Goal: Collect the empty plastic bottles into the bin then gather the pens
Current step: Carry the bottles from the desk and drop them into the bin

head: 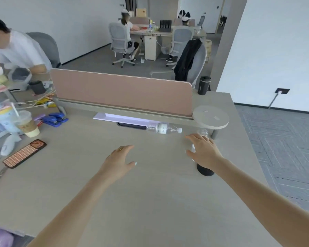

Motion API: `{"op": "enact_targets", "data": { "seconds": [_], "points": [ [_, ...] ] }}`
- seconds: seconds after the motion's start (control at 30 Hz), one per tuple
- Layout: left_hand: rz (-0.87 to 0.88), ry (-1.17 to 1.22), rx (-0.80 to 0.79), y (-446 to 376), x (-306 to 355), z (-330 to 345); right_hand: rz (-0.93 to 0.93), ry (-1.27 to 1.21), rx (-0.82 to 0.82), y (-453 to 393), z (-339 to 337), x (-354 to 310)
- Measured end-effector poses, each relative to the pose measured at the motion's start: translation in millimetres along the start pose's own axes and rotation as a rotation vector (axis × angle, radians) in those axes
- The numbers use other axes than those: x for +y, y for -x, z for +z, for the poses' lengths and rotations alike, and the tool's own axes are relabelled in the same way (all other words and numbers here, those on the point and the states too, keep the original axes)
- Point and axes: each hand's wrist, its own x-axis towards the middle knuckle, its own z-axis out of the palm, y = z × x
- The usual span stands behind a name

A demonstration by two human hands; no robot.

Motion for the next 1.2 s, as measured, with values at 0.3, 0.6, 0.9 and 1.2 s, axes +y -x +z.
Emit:
{"op": "enact_targets", "data": {
  "seconds": [0.3,0.6,0.9,1.2],
  "points": [
    [0.165,-0.074,-0.194,-135,3,22,0.277,0.001,-0.039,-49,32,32],
    [0.361,-0.235,-0.274,-252,-4,72,0.505,0.037,-0.092,-116,68,59],
    [0.548,-0.469,-0.308,-333,-14,121,0.728,0.127,-0.092,-178,98,89],
    [0.606,-0.487,-0.120,-360,-23,146,0.827,0.184,-0.113,-196,109,103]
  ]
}}
